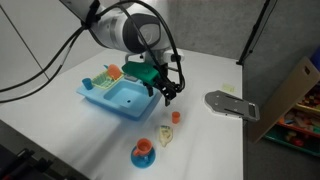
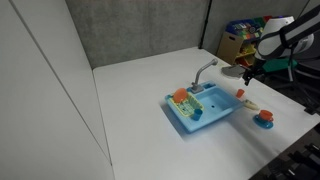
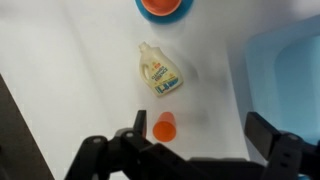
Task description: Remove the orange cup from the sink and put it on the table
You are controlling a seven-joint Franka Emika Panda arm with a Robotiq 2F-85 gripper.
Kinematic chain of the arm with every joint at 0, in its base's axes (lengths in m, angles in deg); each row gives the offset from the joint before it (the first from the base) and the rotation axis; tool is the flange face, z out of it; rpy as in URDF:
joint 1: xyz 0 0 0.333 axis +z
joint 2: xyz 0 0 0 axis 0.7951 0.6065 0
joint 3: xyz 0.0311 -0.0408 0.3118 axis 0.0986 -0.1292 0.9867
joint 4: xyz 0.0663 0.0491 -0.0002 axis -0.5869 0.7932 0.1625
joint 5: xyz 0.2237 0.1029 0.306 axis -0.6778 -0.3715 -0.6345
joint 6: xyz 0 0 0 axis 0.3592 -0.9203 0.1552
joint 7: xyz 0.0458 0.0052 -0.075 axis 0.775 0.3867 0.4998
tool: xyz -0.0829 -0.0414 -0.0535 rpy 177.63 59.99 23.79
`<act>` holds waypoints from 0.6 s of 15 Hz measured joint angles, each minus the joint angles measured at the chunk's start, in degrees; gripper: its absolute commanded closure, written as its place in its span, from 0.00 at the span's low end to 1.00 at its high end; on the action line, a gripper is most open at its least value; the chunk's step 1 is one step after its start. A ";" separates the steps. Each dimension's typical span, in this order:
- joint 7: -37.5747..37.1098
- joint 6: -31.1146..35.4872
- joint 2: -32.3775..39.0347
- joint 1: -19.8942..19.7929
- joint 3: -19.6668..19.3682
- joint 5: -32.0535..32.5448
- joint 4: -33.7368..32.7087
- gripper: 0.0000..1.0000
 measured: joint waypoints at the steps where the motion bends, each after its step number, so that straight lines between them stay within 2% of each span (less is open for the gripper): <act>1: 1.51 -0.49 -1.50 0.00 0.29 0.00 0.94 0.00; 6: 7.53 -4.88 -9.84 -0.01 2.34 0.00 4.79 0.00; 9: 8.53 -9.02 -14.54 0.02 3.49 0.00 5.93 0.00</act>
